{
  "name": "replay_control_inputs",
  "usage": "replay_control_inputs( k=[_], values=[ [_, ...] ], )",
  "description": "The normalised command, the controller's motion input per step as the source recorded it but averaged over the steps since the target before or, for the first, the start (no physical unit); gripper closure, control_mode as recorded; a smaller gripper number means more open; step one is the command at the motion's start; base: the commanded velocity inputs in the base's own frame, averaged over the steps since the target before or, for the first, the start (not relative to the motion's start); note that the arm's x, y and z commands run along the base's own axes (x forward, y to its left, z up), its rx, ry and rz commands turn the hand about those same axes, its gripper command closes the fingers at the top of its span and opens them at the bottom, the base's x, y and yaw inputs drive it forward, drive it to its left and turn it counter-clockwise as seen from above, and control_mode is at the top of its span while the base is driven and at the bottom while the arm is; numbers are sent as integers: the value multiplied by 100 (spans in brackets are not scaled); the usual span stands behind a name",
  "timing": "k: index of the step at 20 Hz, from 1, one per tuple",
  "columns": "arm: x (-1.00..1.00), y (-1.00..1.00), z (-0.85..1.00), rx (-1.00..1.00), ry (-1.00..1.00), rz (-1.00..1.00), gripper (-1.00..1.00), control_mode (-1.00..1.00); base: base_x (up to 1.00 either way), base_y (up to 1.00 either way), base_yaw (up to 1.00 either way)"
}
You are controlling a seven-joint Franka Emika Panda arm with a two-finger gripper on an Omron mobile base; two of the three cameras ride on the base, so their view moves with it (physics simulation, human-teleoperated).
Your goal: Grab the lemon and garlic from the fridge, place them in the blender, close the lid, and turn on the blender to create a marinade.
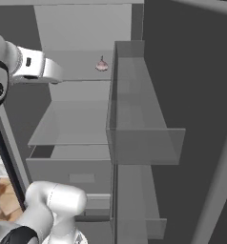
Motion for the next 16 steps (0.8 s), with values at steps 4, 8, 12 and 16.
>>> replay_control_inputs(
  k=[4, 8, 12, 16],
  values=[
    [68, -1, 14, 8, 2, -11, -100, -100, 0, 0, 0],
    [66, -17, -1, 6, 19, -1, -100, -100, 0, 0, 0],
    [65, -24, -31, 1, 12, 0, -100, -100, 0, 0, 0],
    [59, -7, -6, 0, 1, 0, -100, -100, 0, 0, 0]
  ],
)
